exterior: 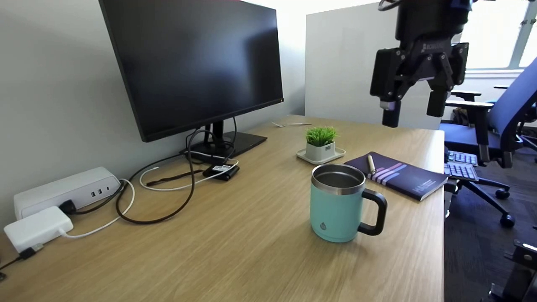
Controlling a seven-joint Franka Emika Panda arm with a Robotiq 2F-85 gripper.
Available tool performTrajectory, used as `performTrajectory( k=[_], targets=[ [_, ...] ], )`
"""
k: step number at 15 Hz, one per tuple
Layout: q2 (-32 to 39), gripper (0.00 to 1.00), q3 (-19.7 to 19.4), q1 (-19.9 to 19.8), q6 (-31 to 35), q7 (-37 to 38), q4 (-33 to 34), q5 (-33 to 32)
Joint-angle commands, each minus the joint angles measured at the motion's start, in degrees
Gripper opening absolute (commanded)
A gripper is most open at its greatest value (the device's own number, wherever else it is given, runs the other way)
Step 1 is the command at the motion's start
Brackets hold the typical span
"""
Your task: Move the thermos to the left, put the pen inside the thermos
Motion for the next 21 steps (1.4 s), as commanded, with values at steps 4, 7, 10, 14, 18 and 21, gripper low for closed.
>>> performTrajectory(
  k=[4, 7, 10, 14, 18, 21],
  targets=[
    [-4.92, 1.0, -2.53, -8.0, -3.69, -16.61, -1.17, -1.6],
    [-3.7, 1.0, -3.78, -12.8, -5.35, -16.93, 1.9, -4.74],
    [-1.01, 1.0, -4.6, -16.87, -5.1, -13.14, 6.06, -6.02],
    [4.13, 1.0, -4.94, -19.46, -4.9, -7.09, 10.65, -7.15],
    [9.84, 1.0, -6.02, -18.86, -5.03, -3.03, 13.79, -7.23],
    [13.6, 1.0, -7.15, -18.13, -4.18, -2.47, 14.99, -6.09]
  ],
)
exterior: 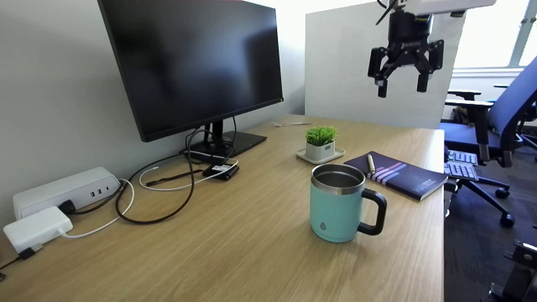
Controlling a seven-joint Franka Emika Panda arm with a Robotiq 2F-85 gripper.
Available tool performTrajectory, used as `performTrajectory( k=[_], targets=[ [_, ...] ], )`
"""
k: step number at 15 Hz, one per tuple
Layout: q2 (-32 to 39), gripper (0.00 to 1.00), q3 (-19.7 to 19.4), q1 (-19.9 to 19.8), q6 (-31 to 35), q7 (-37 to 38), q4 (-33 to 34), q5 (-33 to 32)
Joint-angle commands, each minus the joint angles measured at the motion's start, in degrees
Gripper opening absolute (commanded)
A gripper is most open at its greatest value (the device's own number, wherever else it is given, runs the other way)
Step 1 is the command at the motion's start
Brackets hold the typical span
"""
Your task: Move the thermos to the left, put the pen inside the thermos
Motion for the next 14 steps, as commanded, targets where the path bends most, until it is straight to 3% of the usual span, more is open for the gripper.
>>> performTrajectory(
  k=[1, 14],
  targets=[
    [4.46, 1.0, -1.59, 1.0, -0.57, 1.71, 2.74, 0.27],
    [16.74, 1.0, -5.05, 3.32, 7.67, 2.59, 6.54, 7.88]
  ],
)
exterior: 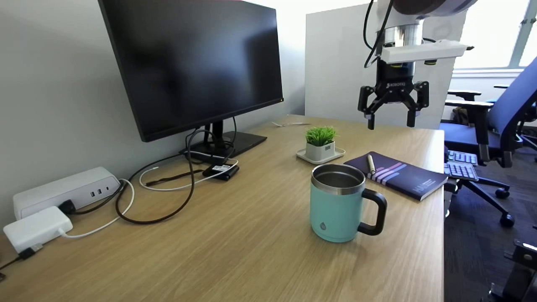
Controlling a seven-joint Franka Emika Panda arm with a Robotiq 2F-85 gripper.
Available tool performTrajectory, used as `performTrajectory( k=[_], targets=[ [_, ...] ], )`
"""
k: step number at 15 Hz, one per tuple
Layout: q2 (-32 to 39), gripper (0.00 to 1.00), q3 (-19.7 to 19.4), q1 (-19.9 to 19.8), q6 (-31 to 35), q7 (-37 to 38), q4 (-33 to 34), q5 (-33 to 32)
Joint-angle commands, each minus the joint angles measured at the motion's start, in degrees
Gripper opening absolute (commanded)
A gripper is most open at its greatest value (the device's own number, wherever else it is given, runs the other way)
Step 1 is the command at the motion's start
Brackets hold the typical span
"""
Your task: Move the thermos to the left, put the pen inside the thermos
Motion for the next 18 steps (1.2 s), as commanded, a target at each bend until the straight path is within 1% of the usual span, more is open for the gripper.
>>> performTrajectory(
  k=[1, 4, 7, 8, 14, 18],
  targets=[
    [3.66, 1.0, -1.83, 1.96, 2.81, 0.78, 2.53, 1.55],
    [6.68, 1.0, -2.54, 2.87, 4.69, 1.81, 4.59, 2.59],
    [9.32, 1.0, -2.74, 3.27, 4.52, 3.16, 7.01, 5.92],
    [7.82, 1.0, -3.06, 3.6, 4.31, 1.51, 5.34, 4.82],
    [8.4, 1.0, -3.33, 3.99, 4.28, 1.6, 5.73, 4.97],
    [10.72, 1.0, -3.98, 4.5, 4.14, 2.77, 7.25, 4.48]
  ],
)
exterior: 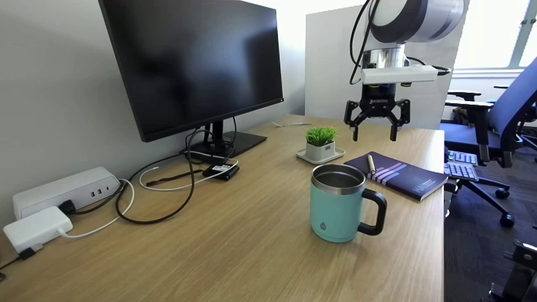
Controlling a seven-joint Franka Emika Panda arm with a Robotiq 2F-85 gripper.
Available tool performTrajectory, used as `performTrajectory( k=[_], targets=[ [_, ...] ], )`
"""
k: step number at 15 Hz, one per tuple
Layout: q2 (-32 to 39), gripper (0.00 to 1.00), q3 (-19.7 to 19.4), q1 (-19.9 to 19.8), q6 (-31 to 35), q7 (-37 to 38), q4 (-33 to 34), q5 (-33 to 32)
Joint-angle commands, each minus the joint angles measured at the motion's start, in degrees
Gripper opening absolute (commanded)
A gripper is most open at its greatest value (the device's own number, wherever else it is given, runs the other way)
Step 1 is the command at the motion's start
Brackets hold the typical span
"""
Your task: Move the thermos to the left, put the pen inside the thermos
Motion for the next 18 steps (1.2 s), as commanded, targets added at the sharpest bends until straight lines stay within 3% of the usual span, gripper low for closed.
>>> performTrajectory(
  k=[1, 18],
  targets=[
    [2.38, 1.0, -2.08, 1.79, -0.27, 1.21, 1.88, 0.22],
    [10.93, 1.0, -2.6, 1.22, -0.59, 0.55, 8.46, 4.67]
  ],
)
